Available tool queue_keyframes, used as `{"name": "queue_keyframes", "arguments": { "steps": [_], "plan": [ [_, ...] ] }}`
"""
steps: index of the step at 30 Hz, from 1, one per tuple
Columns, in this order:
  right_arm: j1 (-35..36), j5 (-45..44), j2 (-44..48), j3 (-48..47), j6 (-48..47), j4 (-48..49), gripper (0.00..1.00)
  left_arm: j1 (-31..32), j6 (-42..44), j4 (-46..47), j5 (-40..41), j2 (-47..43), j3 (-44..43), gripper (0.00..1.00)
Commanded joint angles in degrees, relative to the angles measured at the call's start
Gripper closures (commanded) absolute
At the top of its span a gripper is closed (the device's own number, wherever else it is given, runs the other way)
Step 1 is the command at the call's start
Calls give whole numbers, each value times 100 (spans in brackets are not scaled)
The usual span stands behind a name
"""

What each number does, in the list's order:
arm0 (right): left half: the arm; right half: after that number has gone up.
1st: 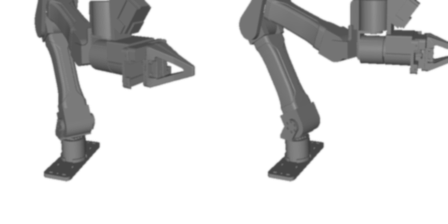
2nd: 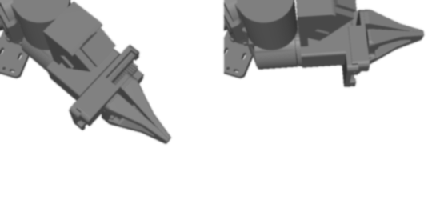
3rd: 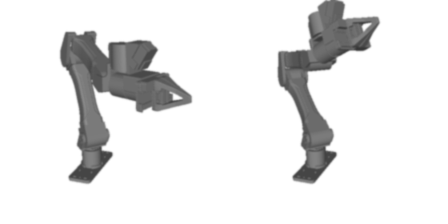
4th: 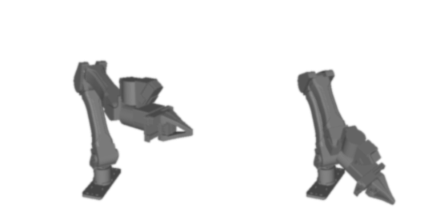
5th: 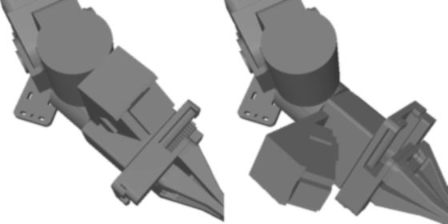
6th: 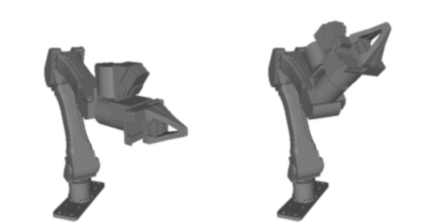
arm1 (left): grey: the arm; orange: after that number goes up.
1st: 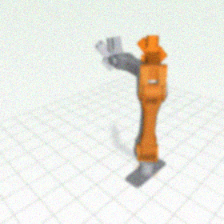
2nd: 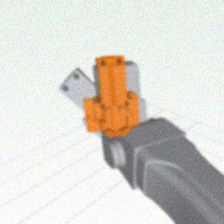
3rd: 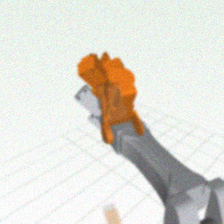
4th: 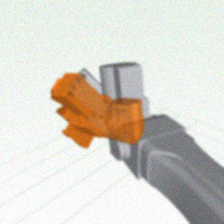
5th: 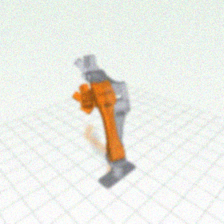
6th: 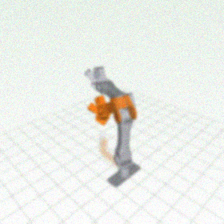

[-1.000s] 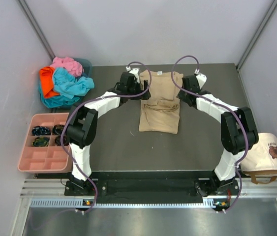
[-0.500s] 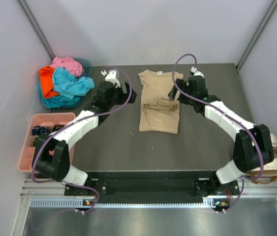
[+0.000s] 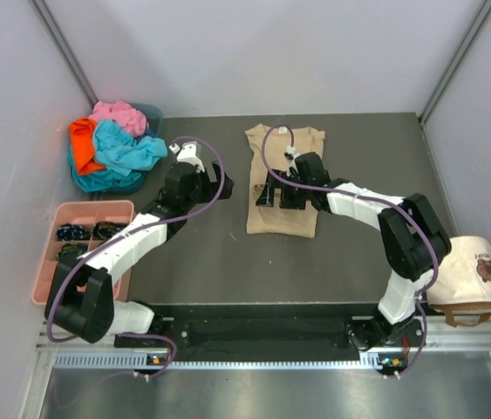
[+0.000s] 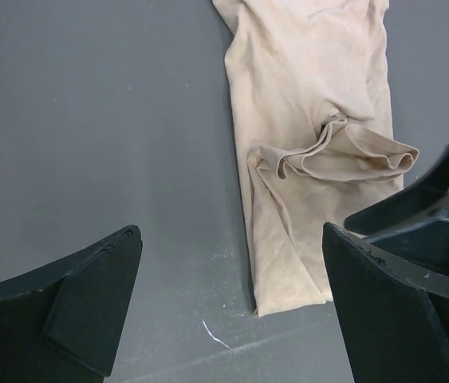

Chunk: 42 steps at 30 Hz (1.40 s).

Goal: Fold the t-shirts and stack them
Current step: Fold the folded rectangular tshirt in 1/3 of the way

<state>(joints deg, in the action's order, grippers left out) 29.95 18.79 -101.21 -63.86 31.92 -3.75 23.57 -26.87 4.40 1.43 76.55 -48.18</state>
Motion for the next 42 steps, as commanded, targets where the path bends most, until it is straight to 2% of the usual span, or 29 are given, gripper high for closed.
{"name": "queue_keyframes", "arguments": {
  "steps": [1, 25, 33, 42],
  "plan": [
    [10, 143, -320, -338, 16, 489, 3, 7, 15, 148, 103, -80, 63, 1],
    [-7, -340, -1032, -1006, -204, 164, 2, -2, -37, 8, 191, 140, 2, 1],
    [-7, -973, -1155, -1278, -546, 50, 1, -2, -46, -36, 182, 158, 2, 1],
    [-25, -1737, -1717, -2069, -1039, 14, 1, -2, -55, -71, 226, 176, 11, 1]
  ]
}}
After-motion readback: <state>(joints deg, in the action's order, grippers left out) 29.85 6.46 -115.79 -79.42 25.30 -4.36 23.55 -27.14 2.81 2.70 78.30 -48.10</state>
